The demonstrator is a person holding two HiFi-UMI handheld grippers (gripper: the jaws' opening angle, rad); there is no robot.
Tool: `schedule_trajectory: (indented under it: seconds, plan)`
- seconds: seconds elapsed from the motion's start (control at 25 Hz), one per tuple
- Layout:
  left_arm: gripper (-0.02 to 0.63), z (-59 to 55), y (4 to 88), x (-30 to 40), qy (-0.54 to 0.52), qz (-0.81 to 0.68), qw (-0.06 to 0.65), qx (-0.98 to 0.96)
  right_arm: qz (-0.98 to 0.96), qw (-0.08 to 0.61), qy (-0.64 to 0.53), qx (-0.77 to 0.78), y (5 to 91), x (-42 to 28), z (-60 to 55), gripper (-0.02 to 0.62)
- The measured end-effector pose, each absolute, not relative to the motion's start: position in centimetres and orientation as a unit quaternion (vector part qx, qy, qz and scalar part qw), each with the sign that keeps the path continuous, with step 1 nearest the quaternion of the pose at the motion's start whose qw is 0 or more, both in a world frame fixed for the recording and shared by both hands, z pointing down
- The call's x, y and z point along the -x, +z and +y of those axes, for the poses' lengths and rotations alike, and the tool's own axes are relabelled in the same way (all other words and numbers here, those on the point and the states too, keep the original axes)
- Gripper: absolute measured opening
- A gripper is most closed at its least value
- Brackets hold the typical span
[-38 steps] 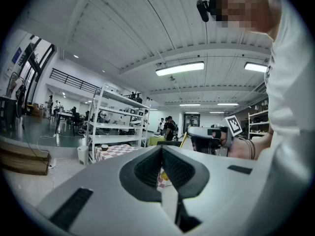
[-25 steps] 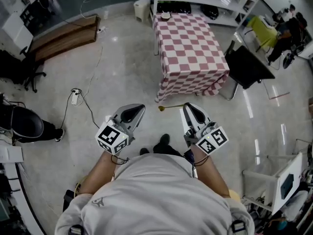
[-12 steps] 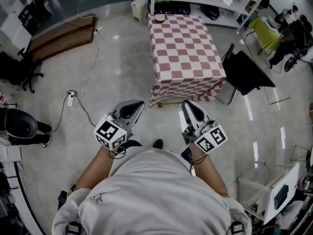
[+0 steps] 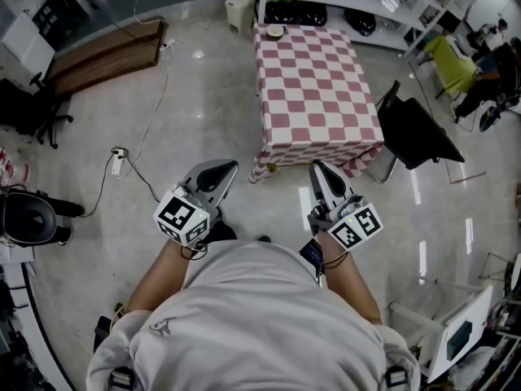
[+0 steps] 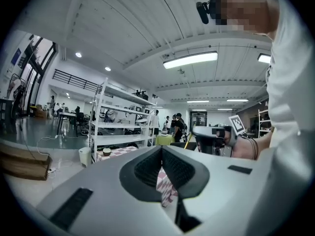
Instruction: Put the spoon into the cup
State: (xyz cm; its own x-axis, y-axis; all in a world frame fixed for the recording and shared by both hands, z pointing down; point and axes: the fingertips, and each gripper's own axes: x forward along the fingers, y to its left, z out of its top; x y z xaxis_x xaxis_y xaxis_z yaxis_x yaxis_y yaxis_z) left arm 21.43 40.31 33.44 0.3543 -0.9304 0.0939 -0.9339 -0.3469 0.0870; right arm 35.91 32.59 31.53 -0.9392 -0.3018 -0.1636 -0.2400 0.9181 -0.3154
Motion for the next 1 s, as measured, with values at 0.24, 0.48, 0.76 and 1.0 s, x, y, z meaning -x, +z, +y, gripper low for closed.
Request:
schedule_trajectory:
  seconds: [0.24, 0.48, 0.76, 1.0]
  plan:
    - [0.014, 37.7, 33.8, -16.9, 0.011, -0.561, 0.069, -0.825, 0.976, 0.096, -0.14, 0.134, 31.1, -30.9, 30.7, 0.034]
    - [0.014, 35.8, 32.6, -10.4, 0.008, -0.558, 0.061, -0.828, 0.976, 0.095, -0.136, 0.138, 30.2, -24.3, 28.7, 0.034]
    - [0.014, 35.3, 31.4, -2.4, 0.008, -0.552, 0.054, -0.832, 0.972, 0.108, -0.134, 0.159, 29.1, -17.3, 27.2, 0.034]
    - [0.014, 34.5, 31.1, 2.6, 0.015, -0.548, 0.058, -0.834, 0.968, 0.107, -0.146, 0.176, 29.5, -13.1, 26.0, 0.034]
